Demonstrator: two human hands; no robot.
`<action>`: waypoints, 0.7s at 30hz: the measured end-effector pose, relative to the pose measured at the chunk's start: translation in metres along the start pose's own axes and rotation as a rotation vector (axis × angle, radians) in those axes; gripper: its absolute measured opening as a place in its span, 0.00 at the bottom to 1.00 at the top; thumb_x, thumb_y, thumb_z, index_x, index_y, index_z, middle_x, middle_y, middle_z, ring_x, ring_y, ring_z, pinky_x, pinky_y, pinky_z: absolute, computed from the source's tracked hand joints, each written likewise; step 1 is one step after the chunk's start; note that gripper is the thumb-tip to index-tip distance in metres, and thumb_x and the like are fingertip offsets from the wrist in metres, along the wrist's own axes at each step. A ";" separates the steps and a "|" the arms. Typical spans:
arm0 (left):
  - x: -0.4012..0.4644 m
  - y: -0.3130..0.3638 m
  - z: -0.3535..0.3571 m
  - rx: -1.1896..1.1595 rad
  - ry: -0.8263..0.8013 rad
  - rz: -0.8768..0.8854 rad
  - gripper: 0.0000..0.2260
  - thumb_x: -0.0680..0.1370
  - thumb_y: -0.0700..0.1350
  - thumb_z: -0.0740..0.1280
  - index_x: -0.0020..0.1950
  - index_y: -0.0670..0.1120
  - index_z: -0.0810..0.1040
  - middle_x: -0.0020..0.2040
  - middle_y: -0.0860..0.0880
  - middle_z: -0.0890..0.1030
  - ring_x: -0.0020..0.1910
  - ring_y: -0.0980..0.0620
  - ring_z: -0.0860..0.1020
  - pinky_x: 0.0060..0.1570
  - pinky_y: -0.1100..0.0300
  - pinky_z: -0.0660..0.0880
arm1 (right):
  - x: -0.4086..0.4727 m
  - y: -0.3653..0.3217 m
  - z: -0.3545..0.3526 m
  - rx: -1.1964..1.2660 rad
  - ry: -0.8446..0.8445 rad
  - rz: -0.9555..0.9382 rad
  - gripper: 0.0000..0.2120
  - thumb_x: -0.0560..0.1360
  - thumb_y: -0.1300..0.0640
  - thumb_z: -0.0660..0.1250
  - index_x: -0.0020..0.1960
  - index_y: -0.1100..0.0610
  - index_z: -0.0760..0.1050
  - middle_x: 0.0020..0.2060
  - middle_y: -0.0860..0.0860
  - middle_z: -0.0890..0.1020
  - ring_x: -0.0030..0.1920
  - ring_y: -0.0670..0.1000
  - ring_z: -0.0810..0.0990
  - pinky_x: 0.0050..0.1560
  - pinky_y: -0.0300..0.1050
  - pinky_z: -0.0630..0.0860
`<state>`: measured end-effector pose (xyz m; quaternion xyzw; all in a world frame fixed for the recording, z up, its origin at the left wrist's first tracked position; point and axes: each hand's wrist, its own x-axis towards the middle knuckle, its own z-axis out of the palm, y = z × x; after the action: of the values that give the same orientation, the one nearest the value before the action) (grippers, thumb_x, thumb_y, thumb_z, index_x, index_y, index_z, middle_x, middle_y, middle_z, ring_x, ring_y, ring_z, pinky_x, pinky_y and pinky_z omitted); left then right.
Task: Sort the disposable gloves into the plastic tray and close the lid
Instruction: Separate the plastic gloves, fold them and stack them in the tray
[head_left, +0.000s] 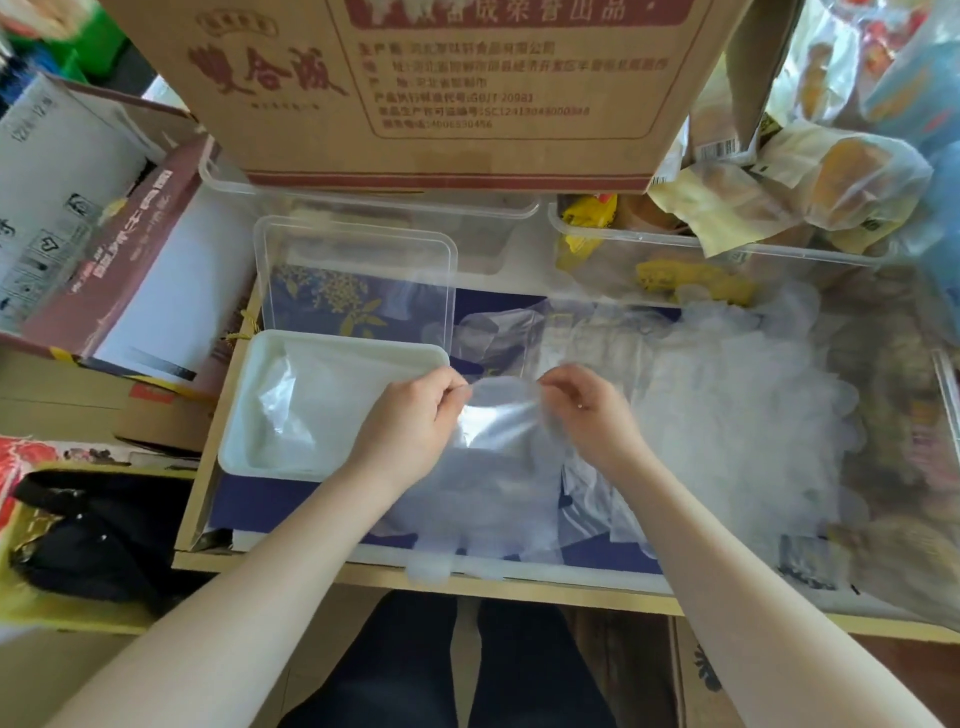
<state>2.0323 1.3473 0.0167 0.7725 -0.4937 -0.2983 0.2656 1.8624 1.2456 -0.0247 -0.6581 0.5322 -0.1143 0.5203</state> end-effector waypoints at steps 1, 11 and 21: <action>0.003 -0.004 -0.001 0.005 0.014 -0.006 0.08 0.79 0.43 0.63 0.41 0.44 0.75 0.26 0.55 0.71 0.28 0.59 0.70 0.29 0.67 0.63 | 0.007 0.009 -0.003 -0.162 0.060 0.039 0.15 0.77 0.53 0.64 0.62 0.56 0.72 0.54 0.52 0.77 0.51 0.51 0.76 0.42 0.37 0.75; 0.016 -0.024 -0.017 -0.010 -0.072 0.004 0.08 0.79 0.45 0.62 0.41 0.45 0.75 0.28 0.52 0.73 0.28 0.52 0.68 0.31 0.65 0.65 | 0.023 0.039 -0.006 -0.734 0.248 -0.105 0.15 0.74 0.55 0.67 0.58 0.61 0.76 0.63 0.57 0.73 0.62 0.62 0.70 0.56 0.51 0.66; 0.022 -0.008 0.011 0.137 -0.167 0.454 0.14 0.75 0.54 0.58 0.43 0.50 0.81 0.51 0.56 0.74 0.36 0.56 0.67 0.31 0.61 0.68 | 0.008 0.000 -0.052 0.307 0.392 0.077 0.09 0.76 0.60 0.64 0.38 0.56 0.70 0.31 0.50 0.75 0.30 0.47 0.70 0.30 0.37 0.64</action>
<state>2.0368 1.3292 -0.0006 0.6307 -0.6940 -0.2592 0.2311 1.8292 1.2096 -0.0057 -0.5158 0.6238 -0.2995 0.5051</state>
